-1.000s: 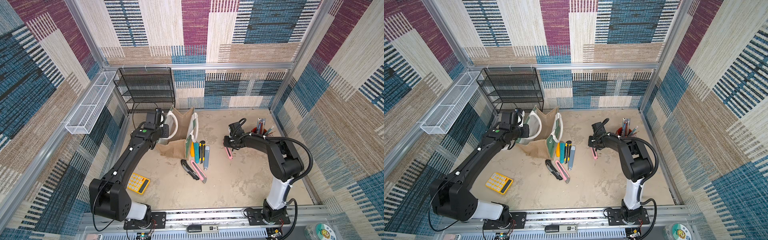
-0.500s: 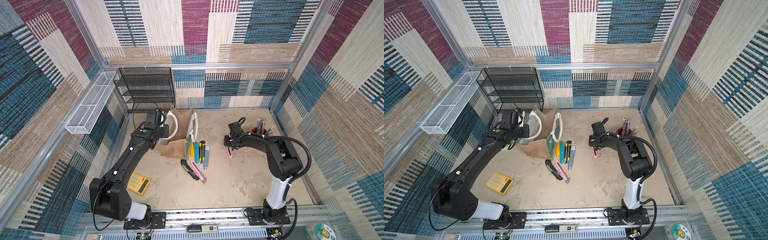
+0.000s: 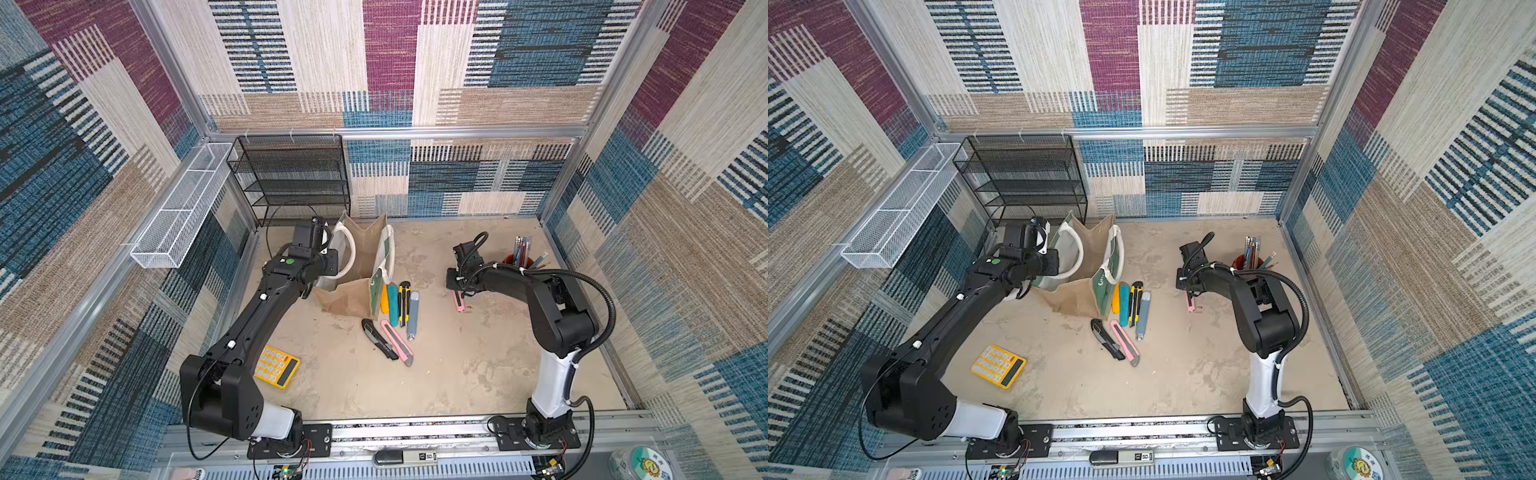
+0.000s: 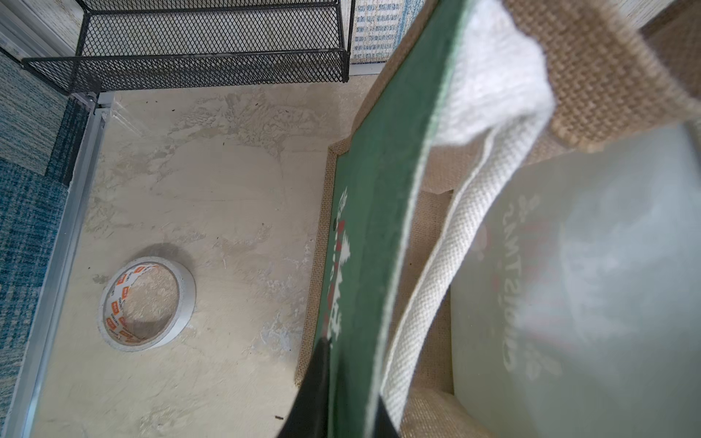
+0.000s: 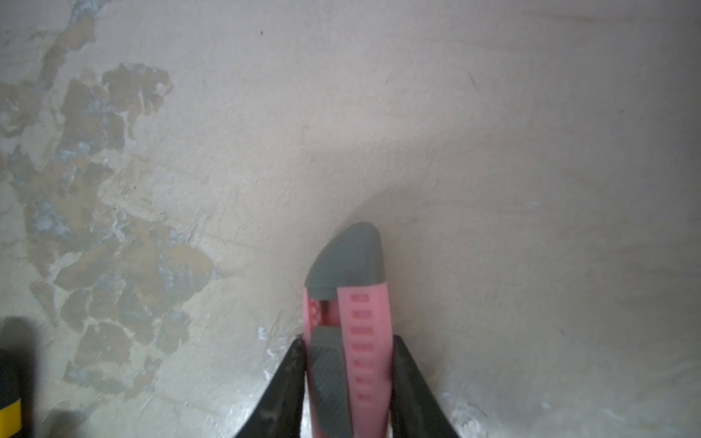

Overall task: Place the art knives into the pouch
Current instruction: Pick up the utility knife at the center of the board.

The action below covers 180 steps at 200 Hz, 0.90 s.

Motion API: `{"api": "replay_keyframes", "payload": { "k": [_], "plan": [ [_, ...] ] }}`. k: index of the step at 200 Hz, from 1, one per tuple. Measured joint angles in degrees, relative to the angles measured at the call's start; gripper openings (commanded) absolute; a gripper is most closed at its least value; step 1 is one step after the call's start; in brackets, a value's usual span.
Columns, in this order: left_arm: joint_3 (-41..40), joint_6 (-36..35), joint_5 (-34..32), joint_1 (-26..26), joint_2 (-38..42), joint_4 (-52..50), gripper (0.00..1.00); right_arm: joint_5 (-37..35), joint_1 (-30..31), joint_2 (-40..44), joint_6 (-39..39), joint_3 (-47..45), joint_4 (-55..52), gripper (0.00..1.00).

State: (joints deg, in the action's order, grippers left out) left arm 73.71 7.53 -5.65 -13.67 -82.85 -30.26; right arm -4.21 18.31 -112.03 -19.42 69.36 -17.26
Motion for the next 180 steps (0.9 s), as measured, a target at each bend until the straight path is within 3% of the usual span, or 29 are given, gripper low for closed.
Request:
{"api": "replay_keyframes", "payload": {
  "k": [36, 95, 180],
  "plan": [
    [0.0, 0.0, 0.0, 0.0, 0.04, 0.0, 0.0, -0.04, 0.17, 0.24, -0.02, 0.11, -0.09, 0.19],
    [0.0, -0.02, 0.0, 0.0, 0.37, 0.0, 0.0, 1.9, 0.37, 1.14, -0.24, -0.42, -1.16, 0.04],
    [-0.02, 0.0, 0.04, -0.11, 0.57, 0.0, 0.0, 3.82, 0.33, 2.08, -1.09, -0.42, -3.28, 0.0]
  ]
}}
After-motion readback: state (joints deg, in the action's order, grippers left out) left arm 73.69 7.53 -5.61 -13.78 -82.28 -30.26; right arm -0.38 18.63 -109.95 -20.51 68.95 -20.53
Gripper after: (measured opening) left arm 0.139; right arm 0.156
